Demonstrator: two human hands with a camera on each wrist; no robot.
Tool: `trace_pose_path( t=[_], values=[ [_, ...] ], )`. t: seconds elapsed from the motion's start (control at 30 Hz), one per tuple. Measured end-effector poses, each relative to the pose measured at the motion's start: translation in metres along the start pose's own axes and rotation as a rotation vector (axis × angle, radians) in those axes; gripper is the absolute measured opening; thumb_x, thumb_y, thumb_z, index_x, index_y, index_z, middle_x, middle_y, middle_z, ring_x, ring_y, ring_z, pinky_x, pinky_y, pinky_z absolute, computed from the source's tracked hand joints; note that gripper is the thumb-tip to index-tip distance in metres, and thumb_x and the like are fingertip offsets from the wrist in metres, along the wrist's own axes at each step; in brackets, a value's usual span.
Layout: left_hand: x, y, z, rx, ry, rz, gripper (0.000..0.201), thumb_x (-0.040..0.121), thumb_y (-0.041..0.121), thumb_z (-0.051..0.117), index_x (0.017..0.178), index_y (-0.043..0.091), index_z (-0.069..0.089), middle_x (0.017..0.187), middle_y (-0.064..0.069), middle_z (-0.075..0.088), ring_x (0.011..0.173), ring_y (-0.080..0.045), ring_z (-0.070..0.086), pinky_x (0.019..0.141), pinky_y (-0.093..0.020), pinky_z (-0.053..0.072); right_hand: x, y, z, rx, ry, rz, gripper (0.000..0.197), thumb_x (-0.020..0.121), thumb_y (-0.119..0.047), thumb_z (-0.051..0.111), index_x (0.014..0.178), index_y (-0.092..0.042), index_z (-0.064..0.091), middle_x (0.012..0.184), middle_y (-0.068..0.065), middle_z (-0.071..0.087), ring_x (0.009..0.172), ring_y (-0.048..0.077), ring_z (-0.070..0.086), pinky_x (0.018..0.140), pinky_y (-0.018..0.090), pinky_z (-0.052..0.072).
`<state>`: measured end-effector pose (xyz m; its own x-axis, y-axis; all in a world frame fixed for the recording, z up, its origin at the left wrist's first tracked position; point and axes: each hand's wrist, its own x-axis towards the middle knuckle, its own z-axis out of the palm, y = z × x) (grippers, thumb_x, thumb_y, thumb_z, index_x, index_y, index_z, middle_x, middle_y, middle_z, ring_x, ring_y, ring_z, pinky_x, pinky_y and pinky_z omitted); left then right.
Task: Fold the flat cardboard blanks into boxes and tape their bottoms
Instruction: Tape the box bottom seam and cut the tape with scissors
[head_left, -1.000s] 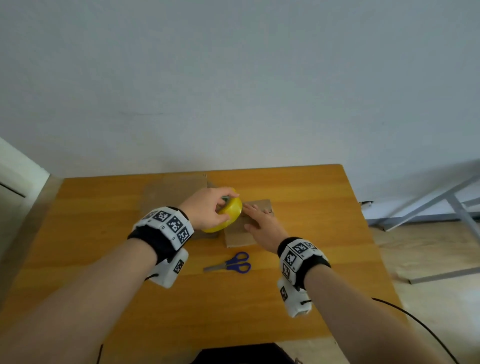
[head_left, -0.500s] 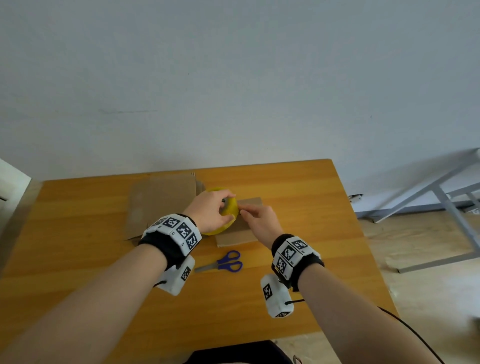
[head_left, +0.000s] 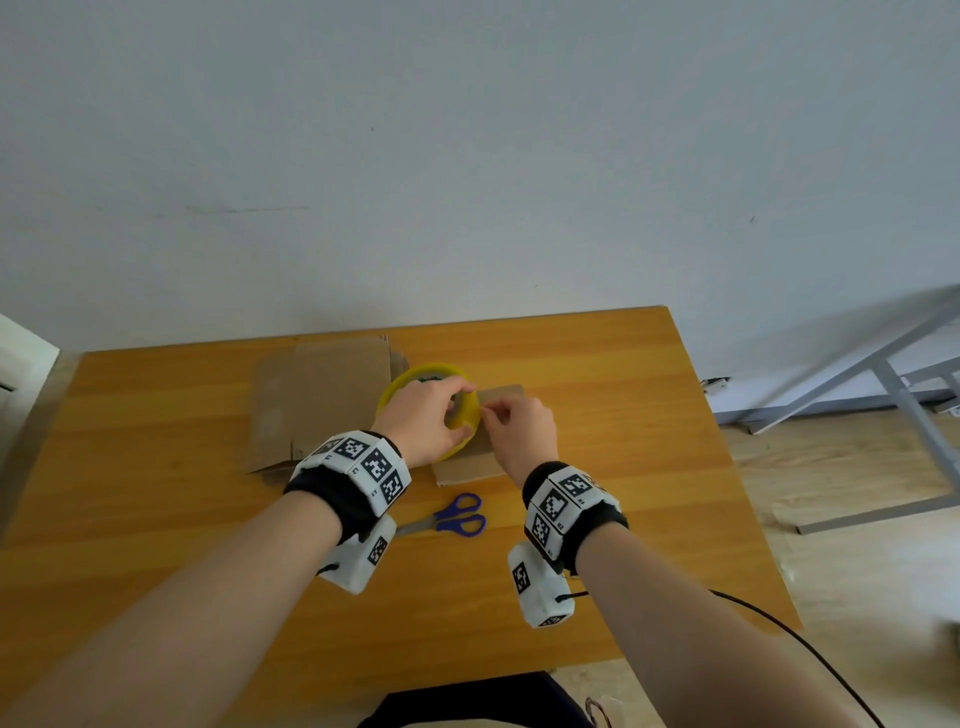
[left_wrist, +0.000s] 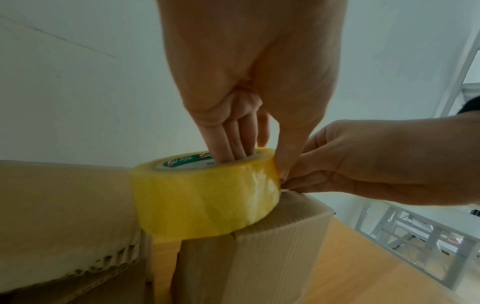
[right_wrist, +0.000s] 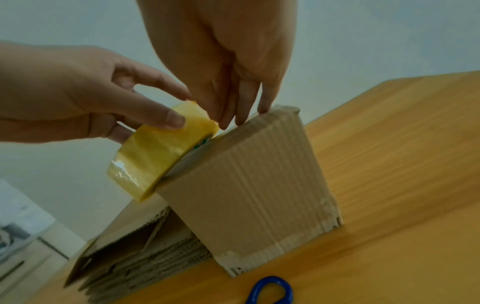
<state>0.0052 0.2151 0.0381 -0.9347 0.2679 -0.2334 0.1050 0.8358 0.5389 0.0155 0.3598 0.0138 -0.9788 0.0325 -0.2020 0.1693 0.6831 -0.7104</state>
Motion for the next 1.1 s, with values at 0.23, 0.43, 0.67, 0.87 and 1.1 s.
trace_pose_path(
  t=[0.23,0.43,0.67,0.87,1.1],
  values=[
    [0.0,0.001,-0.003,0.015,-0.004,0.012,0.054,0.08,0.031,0.07,0.13,0.027,0.05,0.118,-0.002,0.064,0.108,-0.016,0.061,0.088,-0.035,0.052,0.003,-0.008,-0.01,-0.093,-0.06,-0.034,0.018,0.087,-0.019,0.055,0.088,-0.005,0.066,0.09,0.01,0.068,0.084,0.029,0.061,0.073,0.035,0.048],
    [0.006,0.007,-0.011,0.115,-0.052,0.034,0.049,0.082,0.03,0.066,0.129,0.031,0.053,0.106,0.0,0.065,0.097,-0.018,0.062,0.076,-0.03,0.051,0.005,0.001,-0.018,0.065,-0.11,-0.068,0.013,0.087,-0.019,0.058,0.089,-0.007,0.063,0.089,0.009,0.065,0.084,0.025,0.06,0.072,0.036,0.05],
    [0.007,0.009,-0.014,0.098,-0.094,0.041,0.043,0.083,0.028,0.066,0.124,0.03,0.054,0.111,-0.002,0.066,0.104,-0.019,0.061,0.083,-0.034,0.051,0.011,0.005,-0.024,0.178,-0.116,-0.037,0.014,0.089,-0.023,0.064,0.088,-0.009,0.066,0.086,0.004,0.066,0.076,0.013,0.057,0.056,0.015,0.04],
    [0.017,0.007,-0.023,0.121,-0.065,-0.01,0.047,0.088,0.029,0.061,0.13,0.027,0.042,0.085,-0.008,0.065,0.07,-0.021,0.062,0.062,-0.037,0.053,0.015,0.009,-0.037,0.276,-0.143,-0.016,0.015,0.089,-0.022,0.064,0.09,-0.007,0.065,0.091,0.008,0.069,0.08,0.014,0.057,0.057,0.011,0.039],
    [0.013,0.003,-0.014,0.066,-0.136,0.018,0.03,0.096,0.022,0.048,0.127,0.02,0.05,0.096,-0.003,0.058,0.074,-0.015,0.057,0.062,-0.029,0.044,0.015,0.009,-0.032,0.415,-0.098,0.08,0.021,0.079,-0.032,0.074,0.078,-0.014,0.063,0.084,0.008,0.071,0.073,0.015,0.06,0.065,0.027,0.048]
  ],
)
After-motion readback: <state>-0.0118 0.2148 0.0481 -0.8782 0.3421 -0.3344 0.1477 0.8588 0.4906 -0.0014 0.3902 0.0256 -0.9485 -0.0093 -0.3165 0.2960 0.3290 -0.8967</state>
